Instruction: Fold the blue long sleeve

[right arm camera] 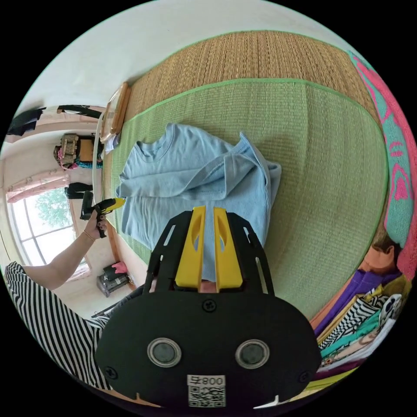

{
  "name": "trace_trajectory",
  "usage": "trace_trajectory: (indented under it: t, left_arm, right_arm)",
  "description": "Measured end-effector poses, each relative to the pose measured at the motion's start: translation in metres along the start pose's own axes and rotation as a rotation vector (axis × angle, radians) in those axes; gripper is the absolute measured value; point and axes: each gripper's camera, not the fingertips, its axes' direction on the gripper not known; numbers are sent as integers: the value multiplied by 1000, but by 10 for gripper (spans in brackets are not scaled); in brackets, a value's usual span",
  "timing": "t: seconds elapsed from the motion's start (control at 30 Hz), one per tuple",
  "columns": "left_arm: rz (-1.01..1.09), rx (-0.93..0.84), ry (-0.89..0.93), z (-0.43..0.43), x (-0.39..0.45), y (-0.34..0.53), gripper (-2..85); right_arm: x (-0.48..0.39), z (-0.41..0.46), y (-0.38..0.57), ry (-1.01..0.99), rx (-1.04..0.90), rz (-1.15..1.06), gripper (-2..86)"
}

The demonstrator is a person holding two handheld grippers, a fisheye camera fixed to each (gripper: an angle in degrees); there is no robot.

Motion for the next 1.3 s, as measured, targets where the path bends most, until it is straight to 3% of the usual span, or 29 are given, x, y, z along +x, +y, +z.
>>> trace_trajectory:
  t: [0.27, 0.53, 0.8, 1.03, 1.3]
  left_arm:
    - [-98, 54, 143, 5, 4, -32, 17]
    - [-35, 153, 220, -18, 40, -78, 9]
    - [113, 85, 48, -24, 81, -88, 58]
    - [-19, 134, -132, -35, 74, -75, 73]
    - [-58, 89, -200, -18, 85, -102, 47]
  right_arm:
    - [8, 10, -28, -44, -40, 65, 30]
    - [3, -9, -49, -177, 9, 77, 10]
    - [-19, -44, -38, -7, 73, 29, 58]
    - [-42, -36, -72, 225, 23, -64, 68]
    - [-45, -21, -83, 241, -63, -65, 18]
